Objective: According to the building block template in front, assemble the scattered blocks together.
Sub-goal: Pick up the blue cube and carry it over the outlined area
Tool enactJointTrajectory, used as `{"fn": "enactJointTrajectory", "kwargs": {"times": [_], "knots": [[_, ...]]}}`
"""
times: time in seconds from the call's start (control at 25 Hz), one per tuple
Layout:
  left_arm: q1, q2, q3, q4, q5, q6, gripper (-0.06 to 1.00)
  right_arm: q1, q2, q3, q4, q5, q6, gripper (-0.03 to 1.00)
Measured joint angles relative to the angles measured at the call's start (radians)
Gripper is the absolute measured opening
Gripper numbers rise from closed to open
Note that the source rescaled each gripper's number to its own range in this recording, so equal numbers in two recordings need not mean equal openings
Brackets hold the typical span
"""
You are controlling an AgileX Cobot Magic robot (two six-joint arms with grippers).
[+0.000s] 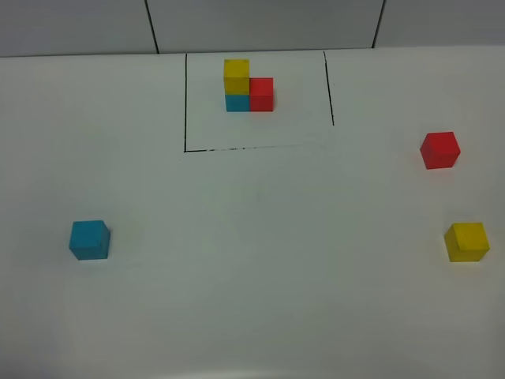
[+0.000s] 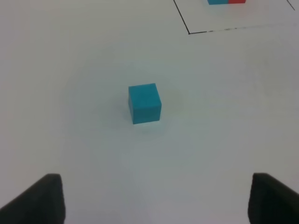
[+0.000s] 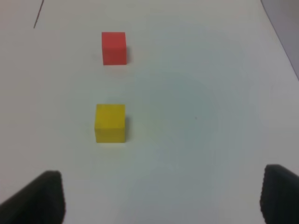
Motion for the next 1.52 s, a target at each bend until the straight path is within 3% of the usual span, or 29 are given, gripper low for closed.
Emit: {"fn": "enactJointTrajectory", "kwargs": {"times": [0.4, 0.68, 1.12, 1.28, 1.52], "knots": [[0.004, 0.099, -0.021, -0.001, -0.109, 0.0, 0.99, 0.0, 0.0, 0.0, 0.0, 0.0, 0.0, 0.77], [0.004, 0.451, -0.04, -0.001, -0.203, 0.0, 0.99, 0.0, 0.0, 0.0, 0.0, 0.0, 0.0, 0.77], [0.004, 1.067, -0.279, -0.004, -0.224, 0.0, 0.99, 0.0, 0.0, 0.0, -0.001, 0.0, 0.0, 0.77], [-0.034, 1.246, -0.322, 0.003, -0.238, -0.002, 0.99, 0.0, 0.0, 0.0, -0.001, 0.0, 0.0, 0.77], [-0.076, 1.45, -0.349, 0.031, -0.283, -0.106, 0.99, 0.0, 0.0, 0.0, -0.001, 0.0, 0.0, 0.77]]}}
